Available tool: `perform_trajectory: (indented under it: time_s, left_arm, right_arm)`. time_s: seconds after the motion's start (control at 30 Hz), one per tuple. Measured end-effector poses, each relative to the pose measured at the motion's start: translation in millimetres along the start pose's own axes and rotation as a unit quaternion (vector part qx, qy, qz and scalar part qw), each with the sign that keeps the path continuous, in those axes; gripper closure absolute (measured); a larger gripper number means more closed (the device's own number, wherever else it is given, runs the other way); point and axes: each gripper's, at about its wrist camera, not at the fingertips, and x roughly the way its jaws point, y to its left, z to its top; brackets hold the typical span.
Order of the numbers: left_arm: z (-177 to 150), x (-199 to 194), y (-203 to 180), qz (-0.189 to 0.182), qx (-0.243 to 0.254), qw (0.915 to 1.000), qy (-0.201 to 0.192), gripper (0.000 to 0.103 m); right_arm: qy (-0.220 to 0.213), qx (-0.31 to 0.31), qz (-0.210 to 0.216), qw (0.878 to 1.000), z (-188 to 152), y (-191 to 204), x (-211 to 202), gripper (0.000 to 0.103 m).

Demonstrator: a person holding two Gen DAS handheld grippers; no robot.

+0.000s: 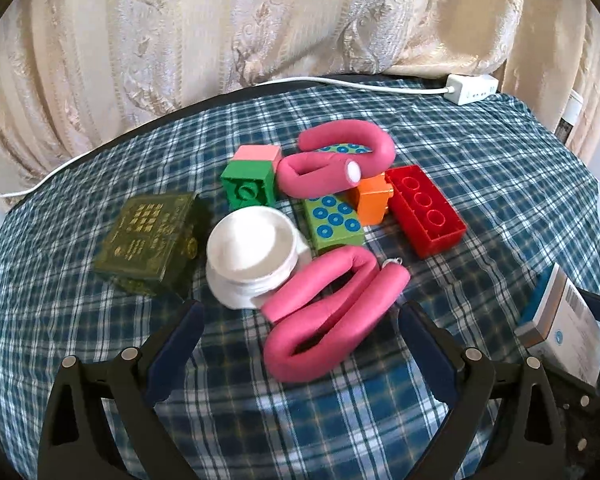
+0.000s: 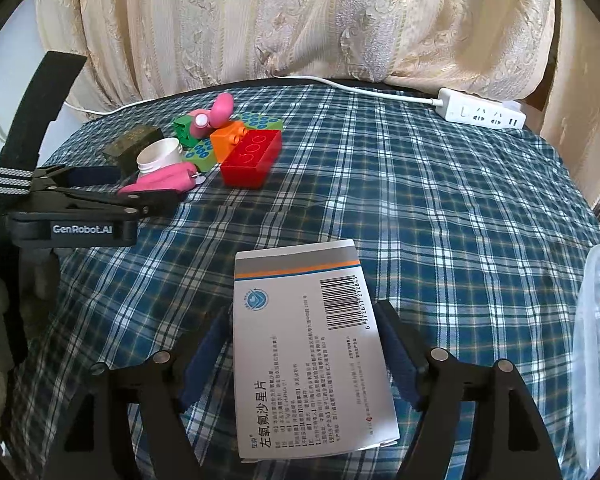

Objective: Organize objects
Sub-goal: 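Grasp the pink foam curler with the left gripper while the right gripper holds the medicine box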

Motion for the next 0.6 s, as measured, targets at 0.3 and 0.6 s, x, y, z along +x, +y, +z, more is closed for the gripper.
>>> perform_trajectory:
  time_s: [0.3, 0.6]
  left_arm:
    - [2, 10, -9, -0.041, 0.000, 0.9990, 0.018, 0.013]
    - [-7, -4, -32, -0.085, 0.021, 0.9958, 0.027, 0.025]
  right_arm:
    - [-0.001, 0.002, 0.003, 1.000, 0, 0, 0, 0.025]
    - [0.002, 0.012, -0.030, 0.999, -3, -9, -2, 0.025]
